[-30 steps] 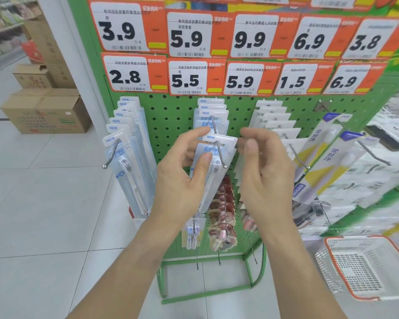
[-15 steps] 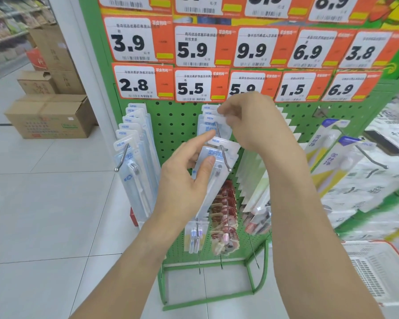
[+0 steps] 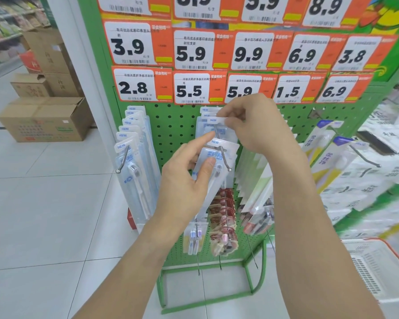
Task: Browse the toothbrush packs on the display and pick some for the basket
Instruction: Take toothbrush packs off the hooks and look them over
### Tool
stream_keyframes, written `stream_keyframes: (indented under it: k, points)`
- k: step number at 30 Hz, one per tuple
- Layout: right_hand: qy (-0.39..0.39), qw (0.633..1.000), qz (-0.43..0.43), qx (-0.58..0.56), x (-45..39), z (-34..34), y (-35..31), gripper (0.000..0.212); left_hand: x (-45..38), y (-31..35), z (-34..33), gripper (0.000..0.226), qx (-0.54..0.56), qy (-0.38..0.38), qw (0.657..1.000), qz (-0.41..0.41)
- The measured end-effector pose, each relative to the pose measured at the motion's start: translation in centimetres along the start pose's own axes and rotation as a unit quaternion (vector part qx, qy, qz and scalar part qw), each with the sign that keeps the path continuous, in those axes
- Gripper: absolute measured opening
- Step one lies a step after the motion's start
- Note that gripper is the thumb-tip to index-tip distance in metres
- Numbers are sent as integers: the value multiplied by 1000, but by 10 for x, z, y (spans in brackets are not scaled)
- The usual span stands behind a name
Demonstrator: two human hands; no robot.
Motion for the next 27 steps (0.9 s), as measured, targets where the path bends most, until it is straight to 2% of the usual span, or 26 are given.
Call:
stream_keyframes:
  k: [11,21,27]
  points:
    - [69,997,8,29,36,23,-5,23,2,5,-1,45,-26,23,999,-16]
    - [250,965,65,-42,88,50,-4,23,7,7,-4,40,-47,65,996,-34]
    - [324,939,55,-104,121,55,-4,21,6,6,-4,40,-35,64,997,-29]
Point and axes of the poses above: each hand's wrist, its own x-axis away from the middle knuckle, its own z-axis out of the back of the hand, y = z × x, the point moved 8 cm from there along -x, towards the middle knuckle, and after that the axes turned 13 degrees about -x, right-handed, at the moved point
